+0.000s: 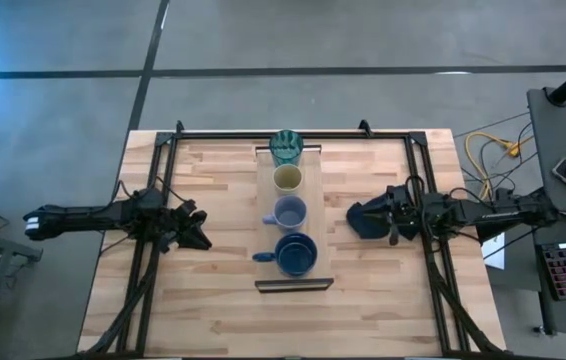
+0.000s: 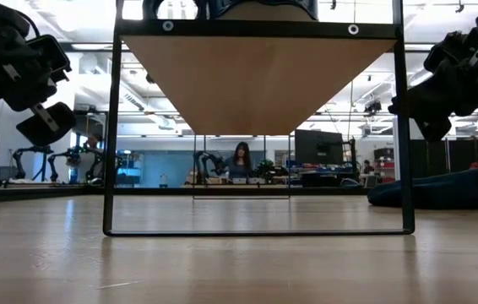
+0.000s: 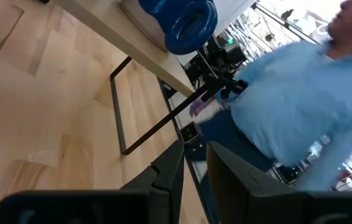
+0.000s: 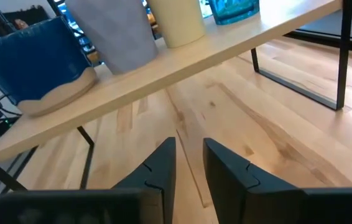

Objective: Stack small to large cups/mugs on shelf
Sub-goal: Return to Home Position

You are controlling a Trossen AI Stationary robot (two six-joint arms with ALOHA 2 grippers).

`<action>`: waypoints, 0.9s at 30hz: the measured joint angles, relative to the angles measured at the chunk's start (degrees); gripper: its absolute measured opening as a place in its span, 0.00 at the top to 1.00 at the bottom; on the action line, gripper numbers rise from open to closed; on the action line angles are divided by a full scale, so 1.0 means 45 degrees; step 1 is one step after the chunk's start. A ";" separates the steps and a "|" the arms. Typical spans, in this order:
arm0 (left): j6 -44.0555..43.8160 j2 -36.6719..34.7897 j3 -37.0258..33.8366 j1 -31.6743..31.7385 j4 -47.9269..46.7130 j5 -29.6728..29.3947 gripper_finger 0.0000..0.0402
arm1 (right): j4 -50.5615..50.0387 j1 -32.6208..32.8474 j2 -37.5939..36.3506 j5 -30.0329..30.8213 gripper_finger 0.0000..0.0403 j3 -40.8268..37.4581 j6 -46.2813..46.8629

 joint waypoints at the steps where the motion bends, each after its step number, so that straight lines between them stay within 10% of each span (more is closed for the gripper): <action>1: 0.0000 0.0014 0.0000 0.0000 0.0000 0.0000 0.86 | -0.0003 0.0000 0.0005 0.0000 0.81 0.0000 -0.0005; 27: 0.0005 0.0078 0.0000 0.0000 0.0033 0.0000 0.86 | 0.0011 0.0000 0.0005 -0.0005 0.81 0.0000 -0.0016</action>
